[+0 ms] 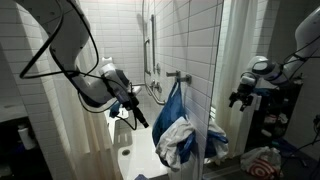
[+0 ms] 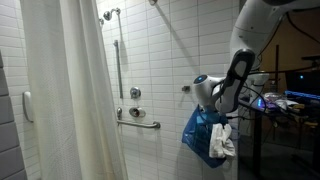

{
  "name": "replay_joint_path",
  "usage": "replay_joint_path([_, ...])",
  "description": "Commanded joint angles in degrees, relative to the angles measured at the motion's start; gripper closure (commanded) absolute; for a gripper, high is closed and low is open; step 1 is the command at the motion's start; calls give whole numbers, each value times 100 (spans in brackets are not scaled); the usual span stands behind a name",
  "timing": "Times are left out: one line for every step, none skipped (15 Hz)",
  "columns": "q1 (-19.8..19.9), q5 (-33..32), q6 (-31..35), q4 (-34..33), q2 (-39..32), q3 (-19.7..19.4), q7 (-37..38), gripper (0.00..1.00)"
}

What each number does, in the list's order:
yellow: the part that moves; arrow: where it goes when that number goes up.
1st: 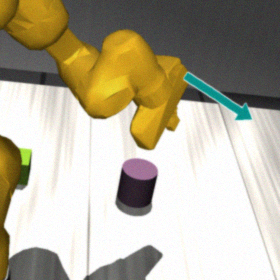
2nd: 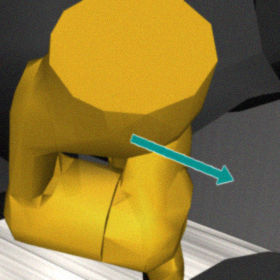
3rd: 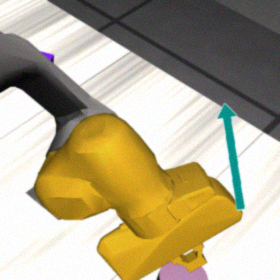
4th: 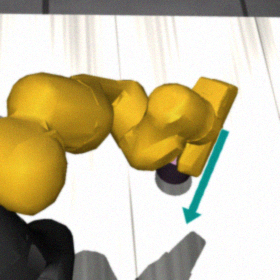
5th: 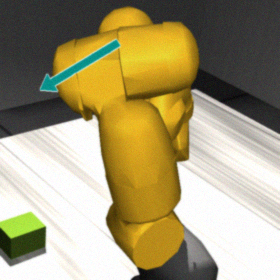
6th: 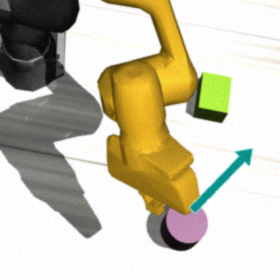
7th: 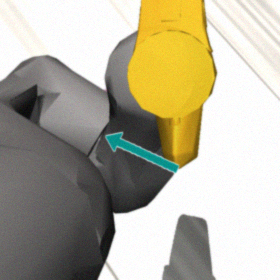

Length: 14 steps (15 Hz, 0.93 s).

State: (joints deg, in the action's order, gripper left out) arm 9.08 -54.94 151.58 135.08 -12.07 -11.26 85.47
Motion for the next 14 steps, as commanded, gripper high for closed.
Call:
replay_joint_path([-56,-587,332,-90,-55,-245,299,0])
replay_joint_path([-18,-642,382,-66,-18,-279,315,0])
replay_joint_path([14,-657,460,-115,-55,-309,325,0])
replay_joint_path([79,-655,531,-111,-50,-324,334,0])
replay_joint_path([109,-581,593,-159,-99,-358,307,0])
replay_joint_path([155,-521,638,-159,-104,-378,278,0])
replay_joint_path([209,-423,705,-191,-161,-385,229,0])
replay_joint_path([259,-341,750,-198,-197,-392,195,0])
replay_joint_path([323,-255,786,-225,-258,-396,156,0])
replay_joint_path([391,-153,822,-236,-306,-388,117,0])
replay_joint_path([480,5,875,-235,-348,-375,40,0])
replay_joint_path([561,169,915,-241,-395,-360,-22,0])
replay_joint_path([499,432,968,-238,-434,-477,-165,0])
replay_joint_path([533,662,1023,-245,-475,-504,-300,0])
